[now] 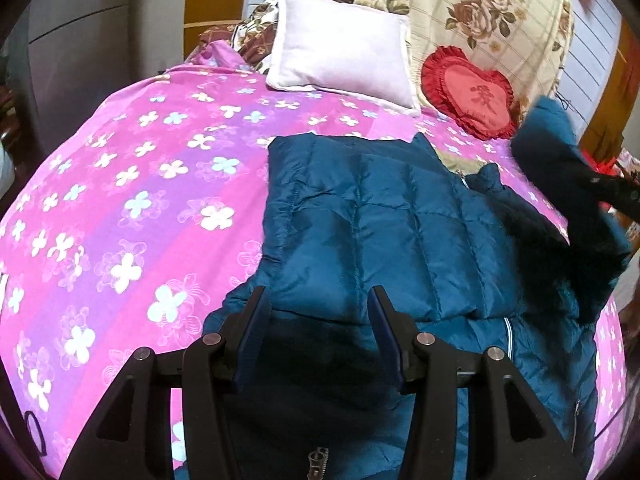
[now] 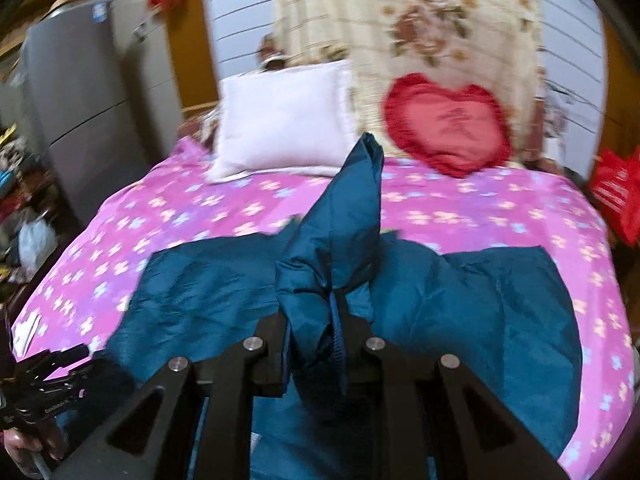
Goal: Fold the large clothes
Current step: 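Grasp the other jacket sleeve with the right tool and lift it, then carry the held sleeve across the jacket body and release it with the right tool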
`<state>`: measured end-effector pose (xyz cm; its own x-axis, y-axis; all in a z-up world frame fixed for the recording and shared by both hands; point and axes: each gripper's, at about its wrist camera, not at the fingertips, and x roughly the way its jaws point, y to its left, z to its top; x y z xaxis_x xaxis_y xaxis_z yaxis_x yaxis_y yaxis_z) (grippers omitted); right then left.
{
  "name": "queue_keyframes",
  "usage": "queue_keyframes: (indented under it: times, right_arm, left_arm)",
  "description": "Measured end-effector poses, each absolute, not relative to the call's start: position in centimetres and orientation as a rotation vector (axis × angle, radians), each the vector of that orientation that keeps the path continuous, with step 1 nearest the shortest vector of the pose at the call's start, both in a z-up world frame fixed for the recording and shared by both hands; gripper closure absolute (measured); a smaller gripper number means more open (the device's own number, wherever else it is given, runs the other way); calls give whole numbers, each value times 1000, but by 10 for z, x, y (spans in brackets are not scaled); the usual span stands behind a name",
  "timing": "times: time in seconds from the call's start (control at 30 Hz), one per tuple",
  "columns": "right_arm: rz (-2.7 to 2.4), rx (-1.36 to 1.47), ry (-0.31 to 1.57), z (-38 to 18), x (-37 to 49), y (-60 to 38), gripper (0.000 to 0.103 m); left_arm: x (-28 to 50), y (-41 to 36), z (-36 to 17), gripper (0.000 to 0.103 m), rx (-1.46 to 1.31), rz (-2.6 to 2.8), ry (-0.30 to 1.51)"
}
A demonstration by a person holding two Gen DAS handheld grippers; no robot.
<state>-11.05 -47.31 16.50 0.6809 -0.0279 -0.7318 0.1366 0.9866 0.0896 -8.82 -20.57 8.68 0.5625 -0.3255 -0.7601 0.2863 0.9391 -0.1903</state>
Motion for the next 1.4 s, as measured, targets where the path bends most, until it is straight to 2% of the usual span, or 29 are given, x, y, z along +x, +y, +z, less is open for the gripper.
queue_keyframes:
  times: [0.33,0.43,0.47,0.5,0.6,0.73,0.8,0.87,0.97,1.3,1.33,1.4]
  right_arm:
    - [16,104,937,96,-61,-381,85]
    - [75,165,1002,78,-58,-377,68]
    - [119,200,1004,77,-61,-378,55]
    - [143,215,991,80,-64,-378,49]
    - [168,206,952,96,-78,-378,42]
    - [124,172,913,120,-105,-395,39]
    - [76,128,901,127,-121,-411,34]
    - [15,76,905,132,-136,-428,32]
    - [-64,53,912,138,-164,-466,32]
    - [-204,197,881,141,-236,-559,32]
    - [-216,199,880,140,-241,-565,32]
    - [-240,215,878,138,-249,-573,31]
  left_arm:
    - [-80,-197,90,71,-68,-346,894]
    - [-78,-194,88,71,-85,-351,901]
    - [-78,-194,88,71,-90,-353,900]
    - [-77,-193,88,71,-99,-360,895]
    - [-76,-192,87,71,-144,-394,889]
    - [-74,-195,85,70,-206,-447,886]
    - [-73,-200,85,68,-220,-461,890]
    - [-72,-207,87,58,-255,-491,899]
    - [-68,-220,92,50,-302,-518,899]
    - [-37,-291,97,50,-255,-417,908]
    - [-35,-297,96,51,-212,-390,909]
    - [-31,-304,93,76,-168,-355,912]
